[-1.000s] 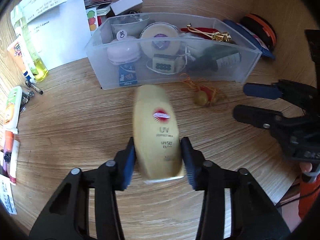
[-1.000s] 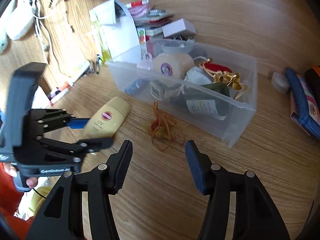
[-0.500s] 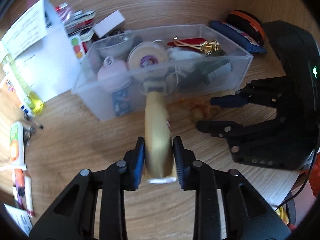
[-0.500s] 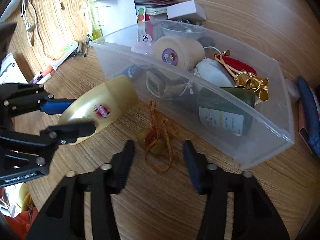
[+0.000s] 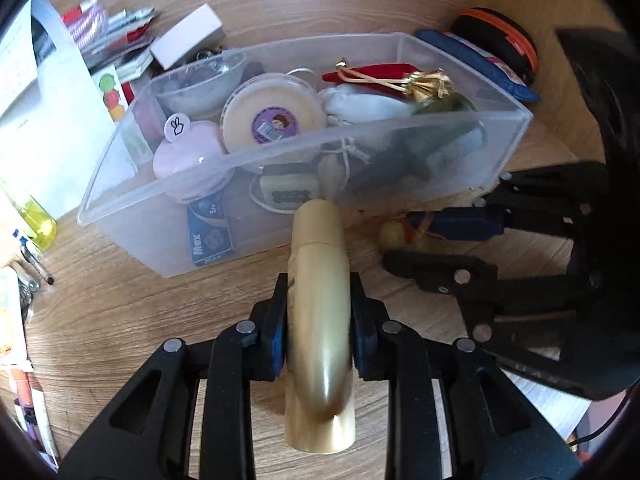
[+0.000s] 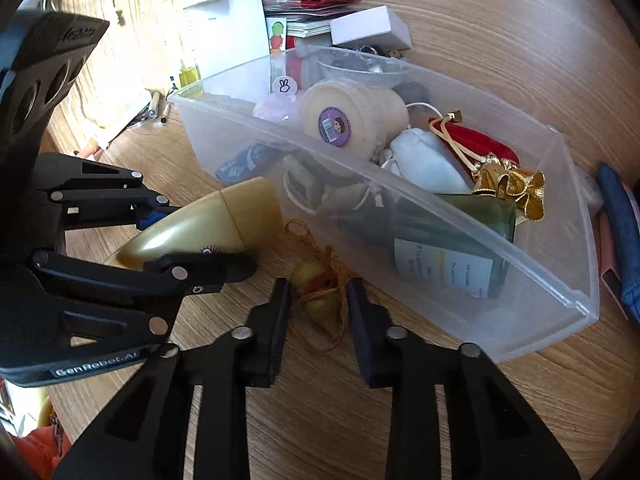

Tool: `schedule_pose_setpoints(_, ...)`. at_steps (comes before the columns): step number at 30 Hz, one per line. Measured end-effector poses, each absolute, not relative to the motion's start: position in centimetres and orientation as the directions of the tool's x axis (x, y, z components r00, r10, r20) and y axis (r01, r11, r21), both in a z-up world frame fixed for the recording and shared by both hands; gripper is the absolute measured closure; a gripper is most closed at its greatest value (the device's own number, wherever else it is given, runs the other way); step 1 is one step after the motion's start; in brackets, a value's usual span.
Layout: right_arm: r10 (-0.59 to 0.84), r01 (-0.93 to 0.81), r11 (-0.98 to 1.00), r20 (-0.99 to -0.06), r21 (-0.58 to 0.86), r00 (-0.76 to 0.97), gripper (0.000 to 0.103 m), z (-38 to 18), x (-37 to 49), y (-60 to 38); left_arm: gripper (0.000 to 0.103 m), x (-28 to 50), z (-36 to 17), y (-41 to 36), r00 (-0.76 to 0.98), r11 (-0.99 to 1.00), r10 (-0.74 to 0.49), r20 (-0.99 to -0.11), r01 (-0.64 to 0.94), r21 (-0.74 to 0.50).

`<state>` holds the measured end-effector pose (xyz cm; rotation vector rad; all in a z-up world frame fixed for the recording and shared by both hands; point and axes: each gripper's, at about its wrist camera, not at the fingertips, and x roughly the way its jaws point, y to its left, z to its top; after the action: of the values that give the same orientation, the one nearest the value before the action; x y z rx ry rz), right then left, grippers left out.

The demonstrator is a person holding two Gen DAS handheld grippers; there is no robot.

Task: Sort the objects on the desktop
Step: 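Carry the sunscreen bottle with the left tool while the right tool carries the ornament over the bin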

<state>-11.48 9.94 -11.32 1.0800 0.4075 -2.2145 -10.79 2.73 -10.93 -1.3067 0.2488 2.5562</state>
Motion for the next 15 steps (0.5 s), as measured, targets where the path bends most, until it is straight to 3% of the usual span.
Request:
schedule_pose_setpoints(9,-0.442,0.662,-0.748,-0.77,0.033,-0.461,0.084,-10.8,-11.1,10.7,0.078,-9.1,-9.9,-0.3,-0.601,-0.974,0.208,-0.772,-0.203,-0.104)
schedule_pose_setpoints(15,-0.506,0.656,-0.746,-0.737,0.113,-0.448,0.084,-9.0,-10.6,11.8,0.078,-7.3,-7.3,-1.4,-0.655,-0.98,0.188,-0.732,-0.178,-0.092)
